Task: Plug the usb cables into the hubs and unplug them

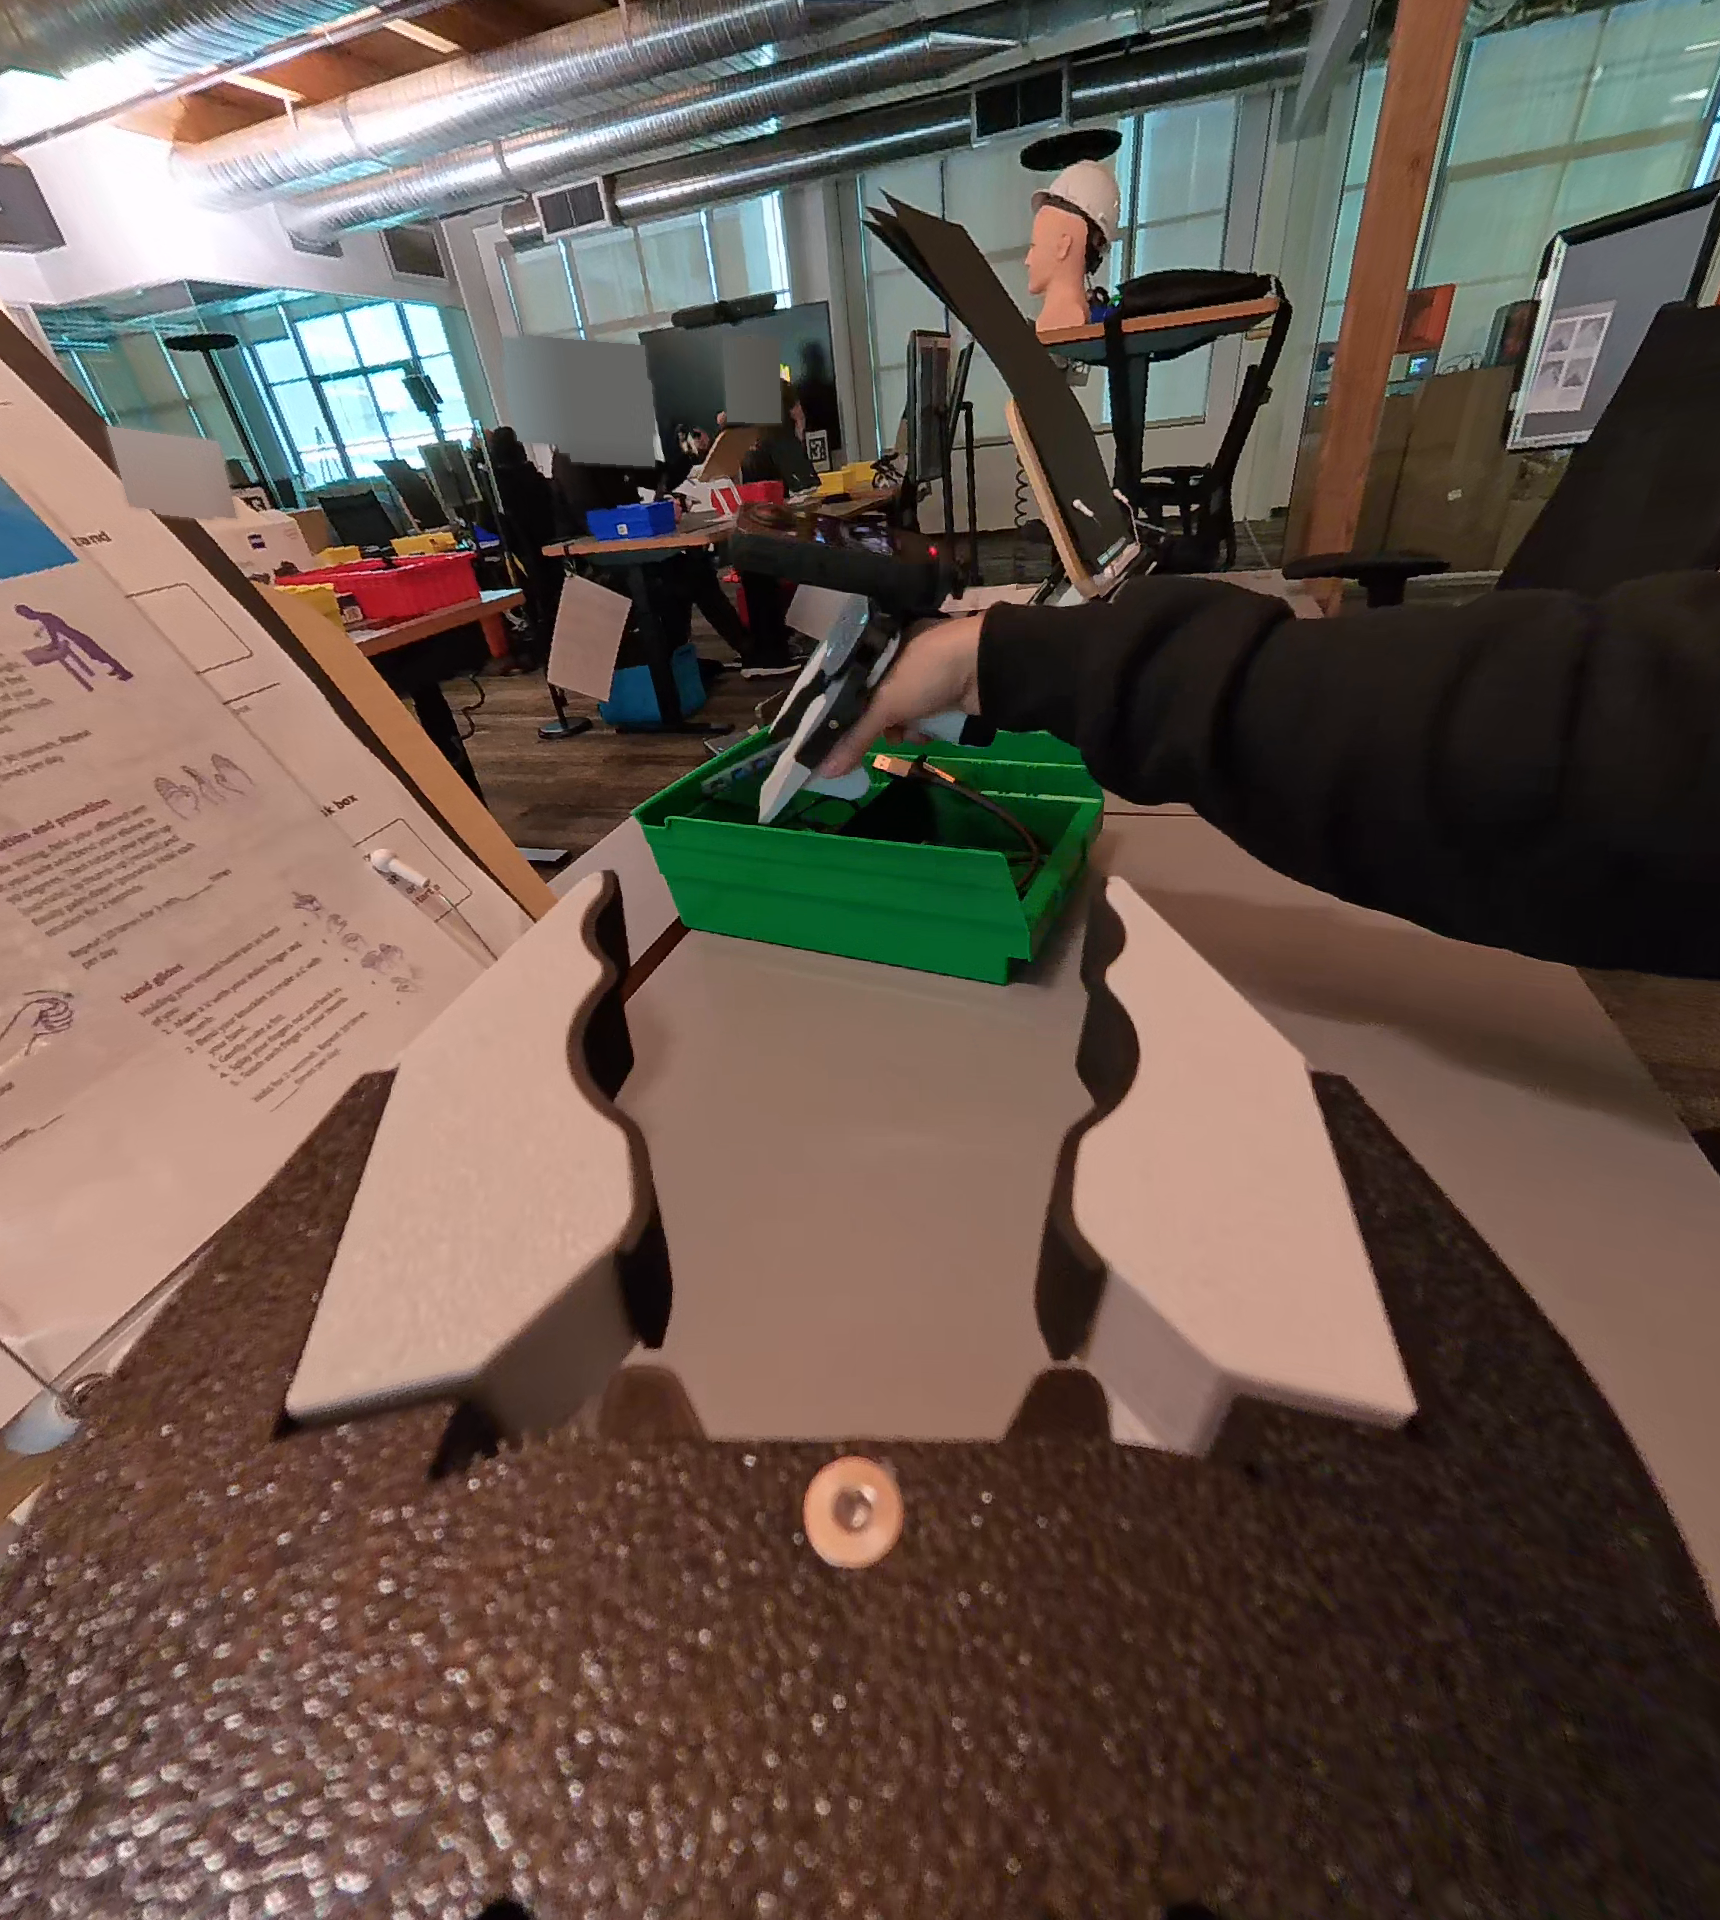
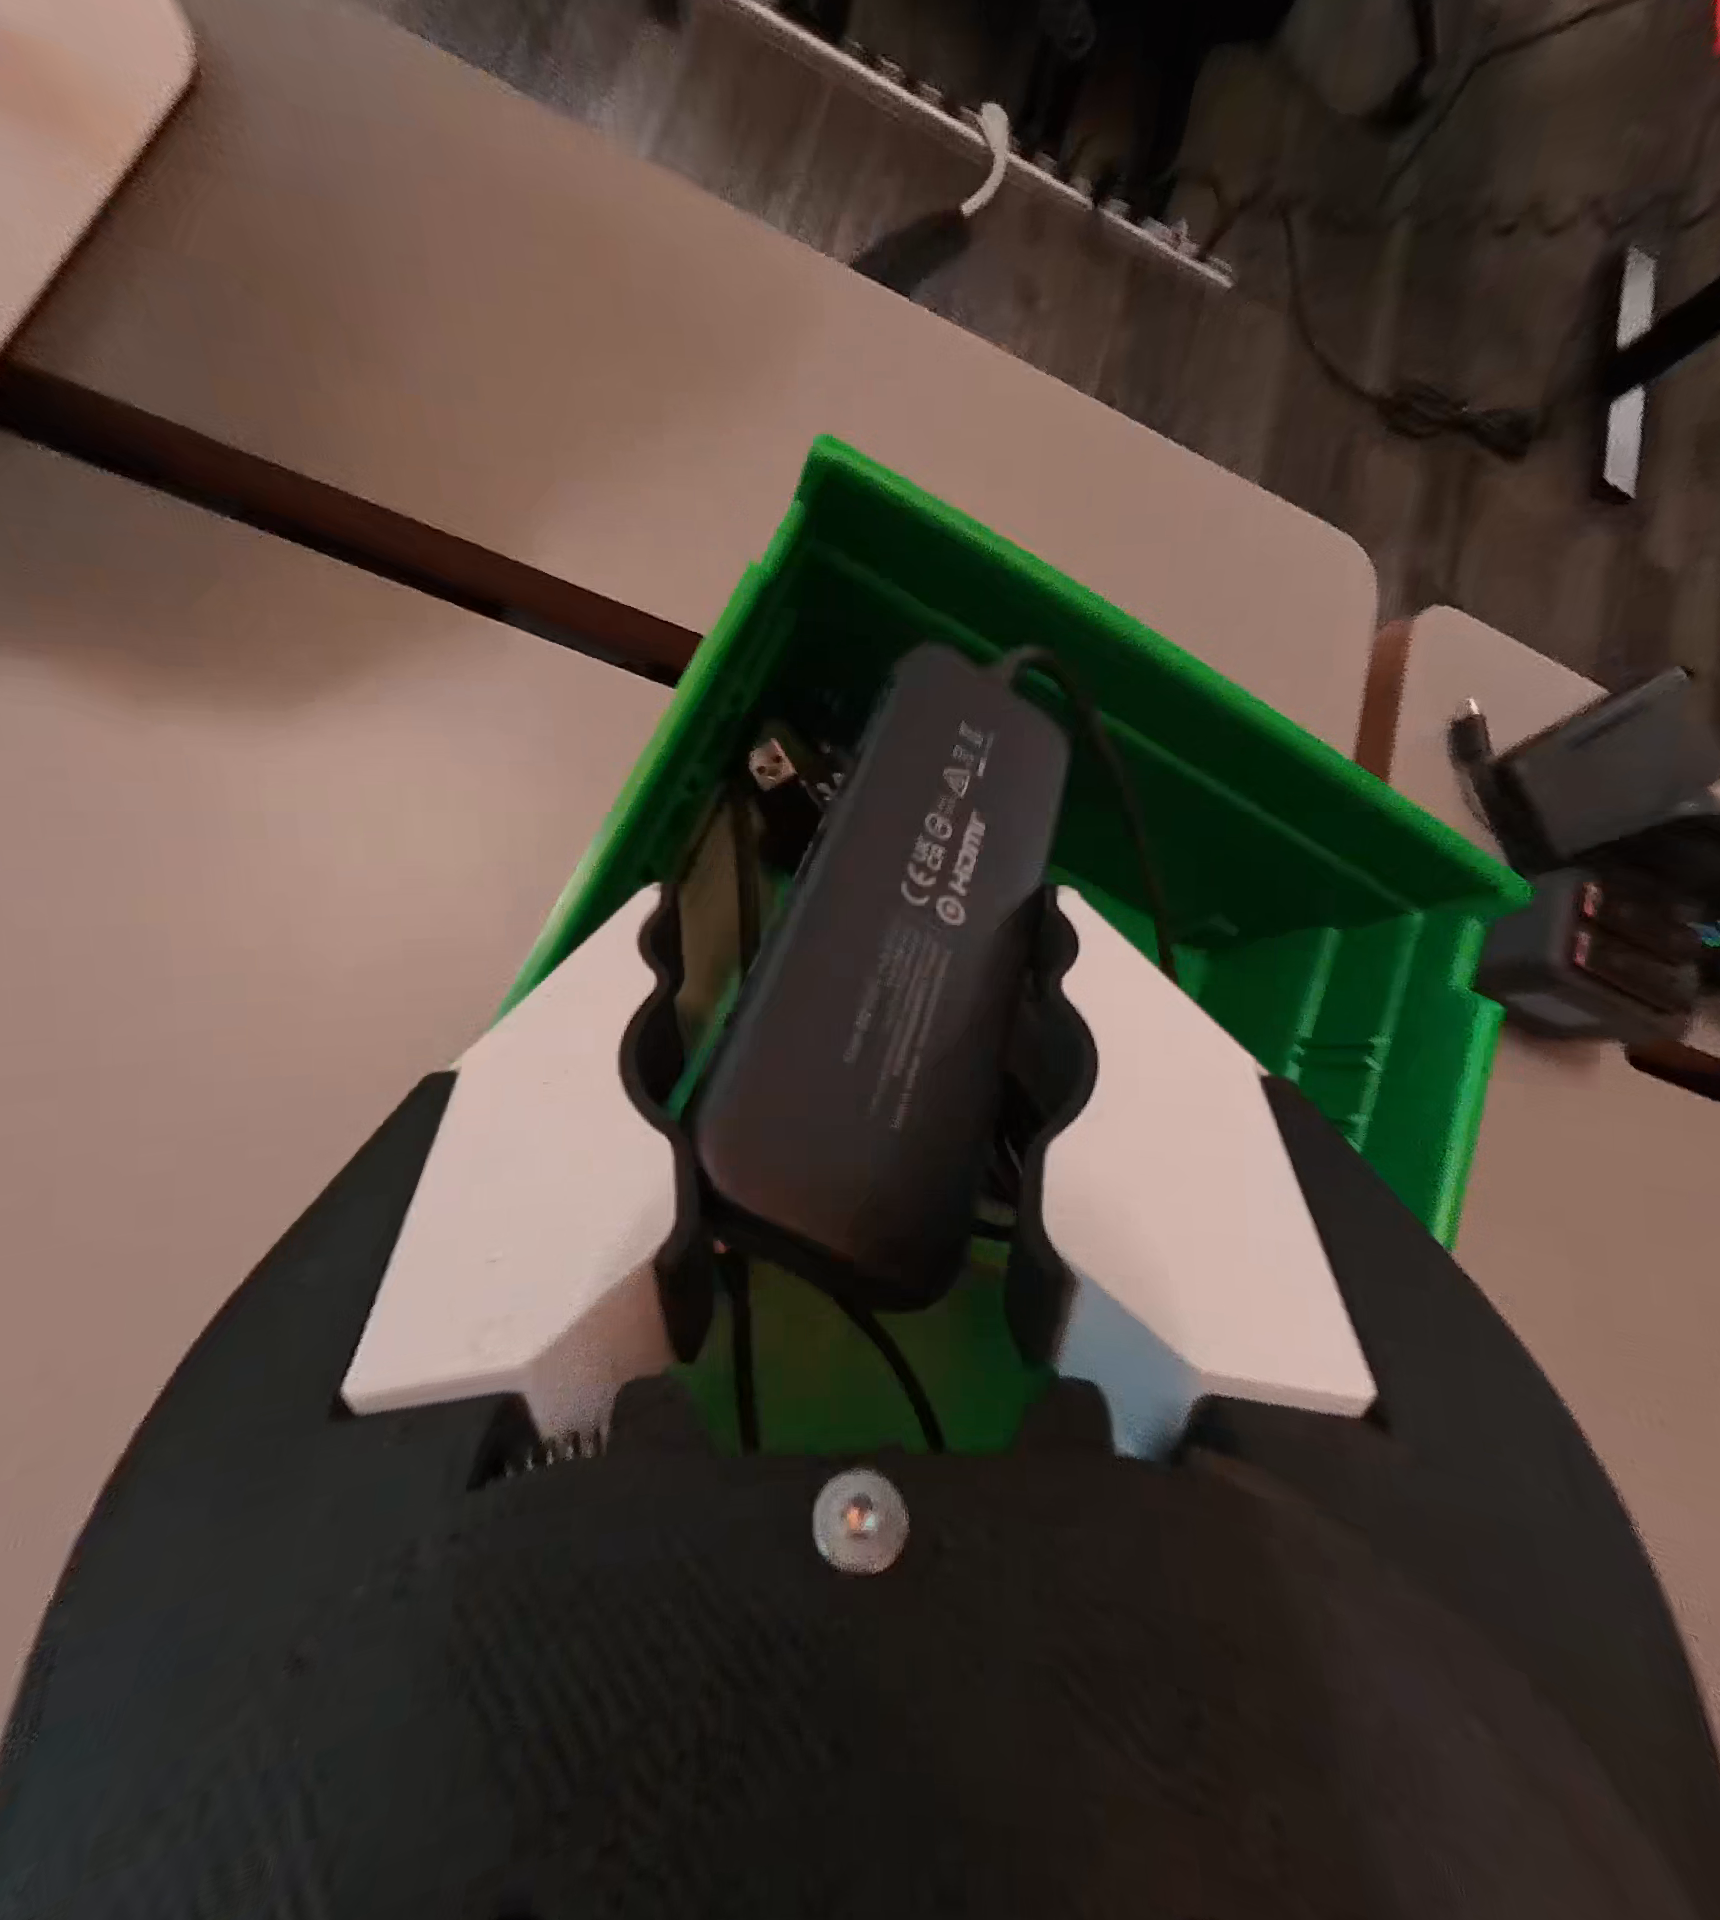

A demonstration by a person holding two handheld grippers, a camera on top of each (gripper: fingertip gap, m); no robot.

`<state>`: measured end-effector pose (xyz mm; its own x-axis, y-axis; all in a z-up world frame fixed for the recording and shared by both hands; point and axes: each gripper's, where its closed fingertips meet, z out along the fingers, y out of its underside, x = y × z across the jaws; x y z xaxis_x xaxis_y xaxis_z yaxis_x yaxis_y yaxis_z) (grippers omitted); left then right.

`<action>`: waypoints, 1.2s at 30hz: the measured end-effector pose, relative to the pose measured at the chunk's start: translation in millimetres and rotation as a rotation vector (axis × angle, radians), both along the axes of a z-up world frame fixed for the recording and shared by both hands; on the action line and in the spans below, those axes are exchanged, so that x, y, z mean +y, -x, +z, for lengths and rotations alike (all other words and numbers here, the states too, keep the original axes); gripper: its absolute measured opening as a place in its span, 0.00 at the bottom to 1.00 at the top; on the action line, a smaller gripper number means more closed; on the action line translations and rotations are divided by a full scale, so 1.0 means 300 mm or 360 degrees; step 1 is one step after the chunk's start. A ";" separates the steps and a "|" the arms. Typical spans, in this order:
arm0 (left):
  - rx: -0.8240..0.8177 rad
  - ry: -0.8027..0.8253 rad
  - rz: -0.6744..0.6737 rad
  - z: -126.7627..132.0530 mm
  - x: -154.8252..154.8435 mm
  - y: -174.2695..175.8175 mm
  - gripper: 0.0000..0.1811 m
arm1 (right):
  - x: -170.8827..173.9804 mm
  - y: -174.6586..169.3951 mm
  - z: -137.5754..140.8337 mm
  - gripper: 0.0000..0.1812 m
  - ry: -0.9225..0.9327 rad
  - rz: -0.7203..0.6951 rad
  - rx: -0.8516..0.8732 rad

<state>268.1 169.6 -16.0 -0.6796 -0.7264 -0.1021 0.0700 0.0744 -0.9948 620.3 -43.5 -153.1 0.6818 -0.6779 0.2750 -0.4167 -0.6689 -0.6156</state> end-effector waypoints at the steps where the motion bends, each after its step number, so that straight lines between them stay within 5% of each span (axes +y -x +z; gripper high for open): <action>1: -0.0002 -0.0003 0.0001 0.000 0.000 0.001 0.47 | 0.007 0.014 -0.008 0.36 -0.0017 0.0046 0.0014; 8: 0.0007 0.0003 -0.0013 -0.002 0.000 0.003 0.46 | -0.031 0.012 0.033 0.32 -0.0006 0.0060 -0.0124; 15: -0.0017 0.0011 -0.0012 0.018 0.005 0.016 0.46 | -0.115 0.057 0.168 0.31 0.0029 -0.0030 -0.0355; 19: 0.0011 -0.0012 -0.0006 0.004 -0.005 0.010 0.46 | -0.143 0.204 0.253 0.28 -0.0315 -0.0079 -0.0571; 24: 0.0065 -0.0103 0.0159 -0.032 0.010 -0.037 0.46 | -0.150 0.506 0.177 0.35 -0.0809 -0.0015 -0.0499; 30: 0.0178 0.0026 0.0748 -0.045 0.233 -0.079 0.46 | -0.101 0.571 -0.030 0.42 -0.0791 -0.0086 -0.0485; 36: 0.0168 0.0059 0.1484 -0.091 0.679 0.184 0.45 | -0.070 0.509 -0.130 0.39 -0.0675 -0.0164 -0.0546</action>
<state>212.9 373.4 -43.4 0.1737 -0.9840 -0.0390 -0.0929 0.0230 -0.9954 467.5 -64.6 -192.1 0.5255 -0.8361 0.1577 -0.1953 -0.2990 -0.9341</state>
